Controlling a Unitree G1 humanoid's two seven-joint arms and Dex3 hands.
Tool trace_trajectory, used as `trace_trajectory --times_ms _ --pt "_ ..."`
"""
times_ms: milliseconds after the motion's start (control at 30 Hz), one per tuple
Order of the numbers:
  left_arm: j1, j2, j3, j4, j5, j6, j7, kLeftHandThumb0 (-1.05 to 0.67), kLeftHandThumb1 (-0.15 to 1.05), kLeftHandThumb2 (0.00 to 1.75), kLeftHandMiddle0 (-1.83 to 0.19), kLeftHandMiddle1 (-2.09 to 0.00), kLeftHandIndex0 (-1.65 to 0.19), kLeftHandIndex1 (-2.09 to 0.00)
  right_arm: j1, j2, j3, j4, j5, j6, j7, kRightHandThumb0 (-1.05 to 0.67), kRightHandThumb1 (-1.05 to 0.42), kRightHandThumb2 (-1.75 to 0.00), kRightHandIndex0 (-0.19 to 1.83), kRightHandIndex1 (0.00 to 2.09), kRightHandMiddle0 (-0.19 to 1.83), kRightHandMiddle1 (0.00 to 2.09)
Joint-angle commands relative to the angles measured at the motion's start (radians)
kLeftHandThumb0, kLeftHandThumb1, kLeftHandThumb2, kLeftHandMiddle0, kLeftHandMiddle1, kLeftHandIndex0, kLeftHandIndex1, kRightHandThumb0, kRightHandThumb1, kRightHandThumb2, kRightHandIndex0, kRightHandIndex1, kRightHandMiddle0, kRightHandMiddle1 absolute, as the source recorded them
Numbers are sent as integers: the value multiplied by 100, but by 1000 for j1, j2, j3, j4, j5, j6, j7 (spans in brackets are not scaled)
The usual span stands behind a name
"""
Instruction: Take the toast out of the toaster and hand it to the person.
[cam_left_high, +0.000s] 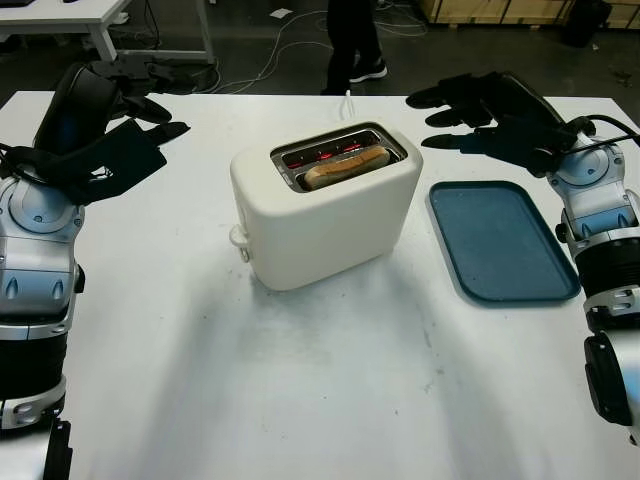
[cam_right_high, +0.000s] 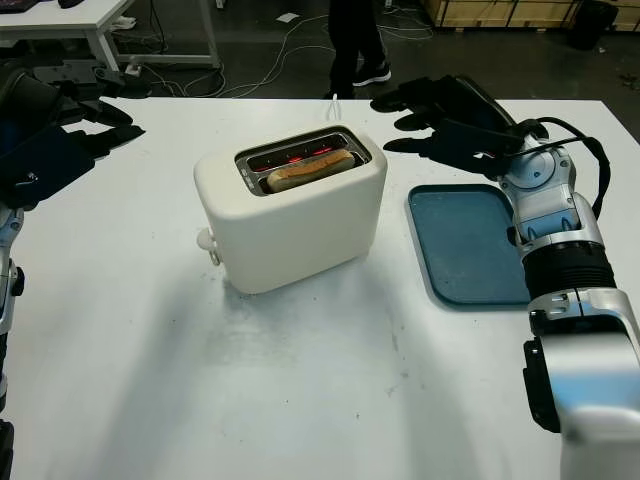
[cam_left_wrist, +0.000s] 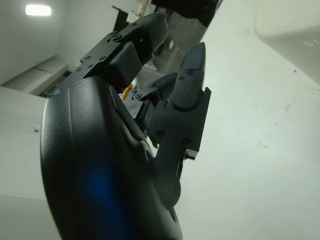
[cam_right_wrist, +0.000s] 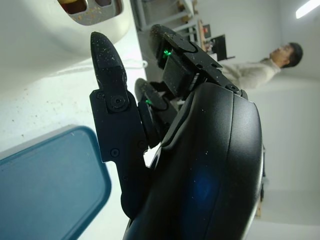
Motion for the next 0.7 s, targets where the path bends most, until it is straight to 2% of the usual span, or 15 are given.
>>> trace_trajectory --times_ms 0,200,667 --pt "6 -3 -7 -9 6 1 -2 -29 88 2 -62 -71 -73 -31 -21 -9 -6 6 5 -14 2 -59 -89 0 79 6 73 3" --pt "12 -1 -18 -15 18 6 -2 -26 89 2 -63 -70 -73 -30 -23 -8 -9 35 15 -49 6 -60 -89 0 79 5 73 2" --pt "25 0 -10 -7 3 -14 -4 -32 91 2 -64 -69 -74 -27 -21 -8 -14 38 25 -64 7 -61 -90 0 80 3 74 1"
